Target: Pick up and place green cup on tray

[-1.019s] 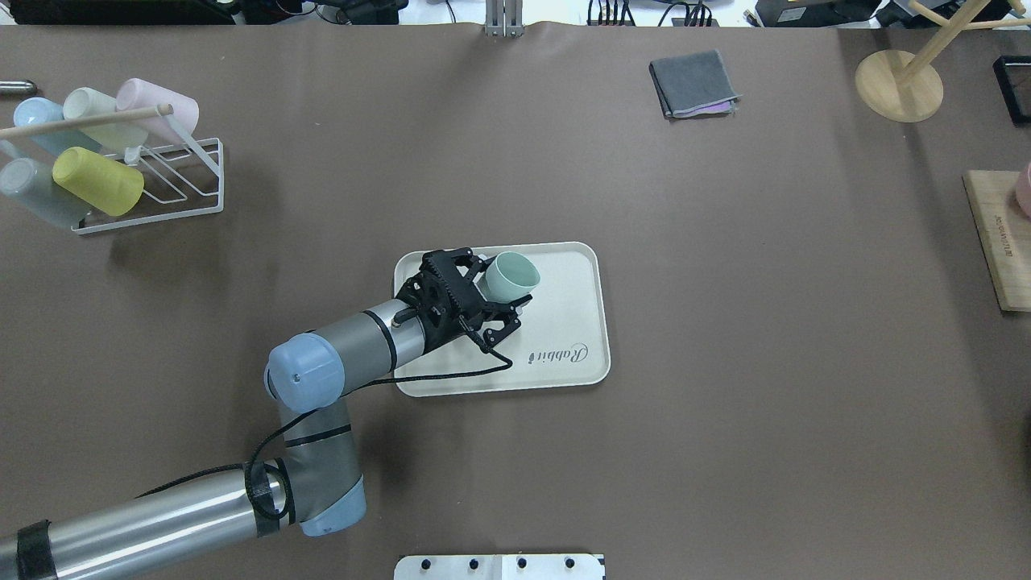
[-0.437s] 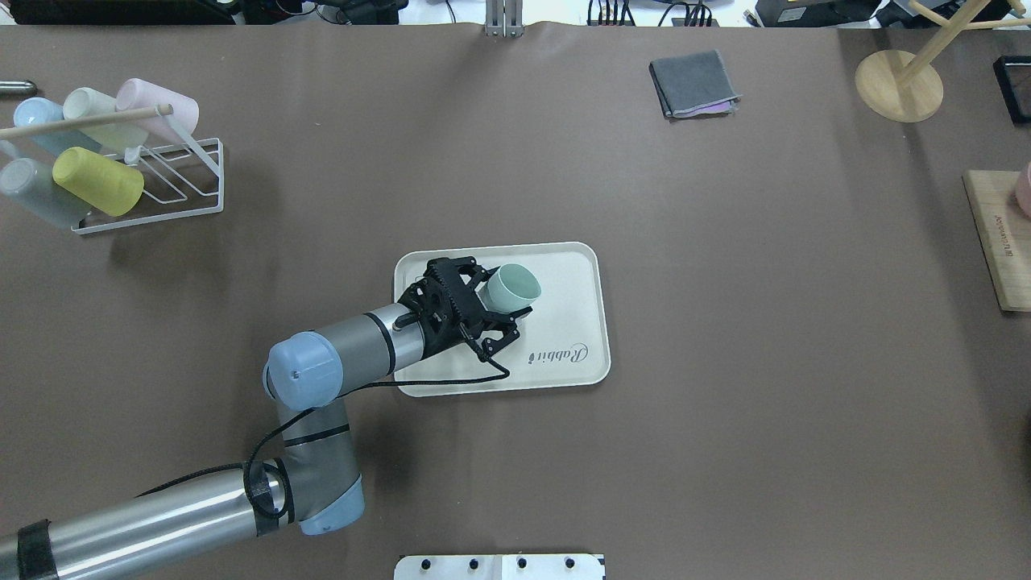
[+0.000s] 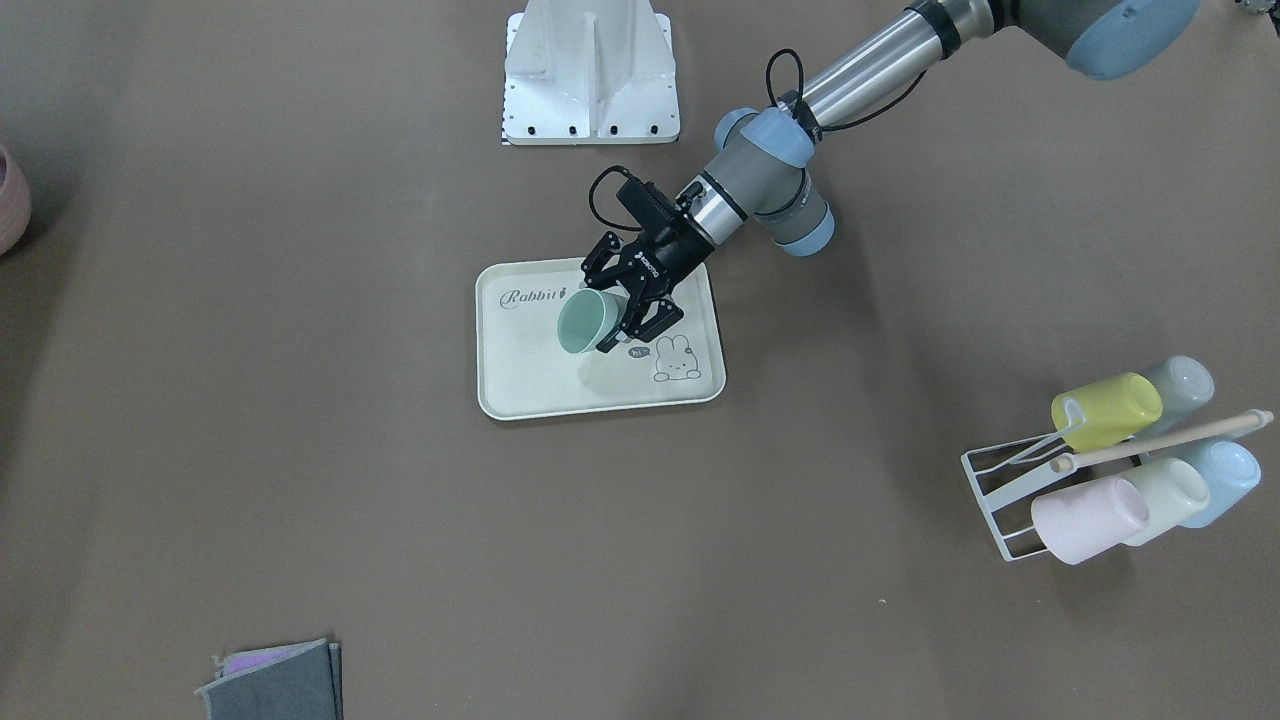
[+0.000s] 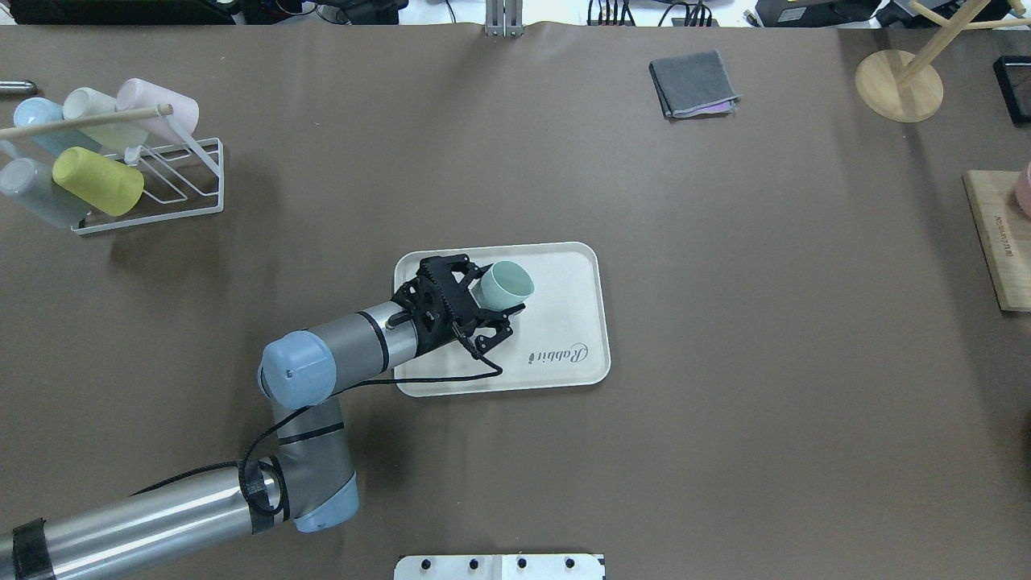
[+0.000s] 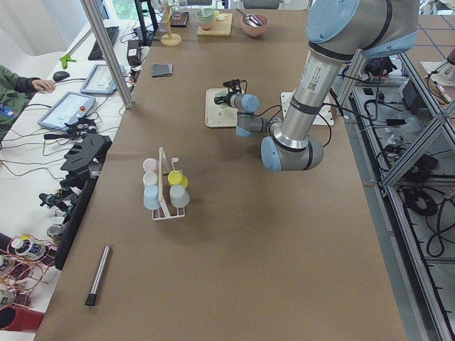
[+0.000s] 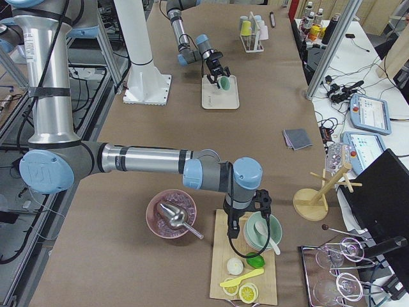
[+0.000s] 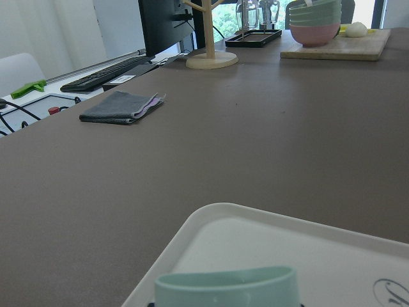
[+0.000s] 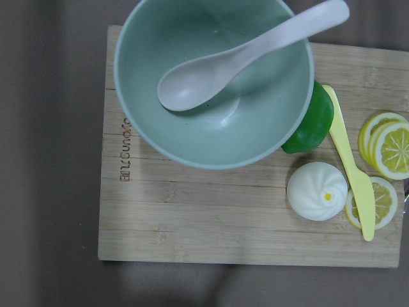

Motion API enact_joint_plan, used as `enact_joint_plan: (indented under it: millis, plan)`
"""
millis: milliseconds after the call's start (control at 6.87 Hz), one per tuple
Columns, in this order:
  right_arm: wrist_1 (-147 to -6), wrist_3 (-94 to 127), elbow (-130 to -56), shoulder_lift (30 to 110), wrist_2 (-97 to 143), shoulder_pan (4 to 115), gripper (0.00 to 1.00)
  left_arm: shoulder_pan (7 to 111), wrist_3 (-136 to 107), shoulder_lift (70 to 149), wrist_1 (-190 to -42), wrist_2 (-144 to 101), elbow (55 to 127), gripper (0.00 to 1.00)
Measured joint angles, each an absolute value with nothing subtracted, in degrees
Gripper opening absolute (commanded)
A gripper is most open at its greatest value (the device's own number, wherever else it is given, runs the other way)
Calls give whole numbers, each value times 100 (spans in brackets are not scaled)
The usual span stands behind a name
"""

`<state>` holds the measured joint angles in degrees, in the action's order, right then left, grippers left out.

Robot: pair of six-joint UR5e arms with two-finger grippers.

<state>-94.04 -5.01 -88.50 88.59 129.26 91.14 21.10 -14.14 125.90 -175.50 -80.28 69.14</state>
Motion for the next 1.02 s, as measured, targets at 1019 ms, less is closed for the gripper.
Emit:
enact_joint_plan:
  millis: [1019]
  plan:
    - [-9404,-500,-8868,8859,12964,9114,100,2106,-869,11733,-18894,-7731,7012,99]
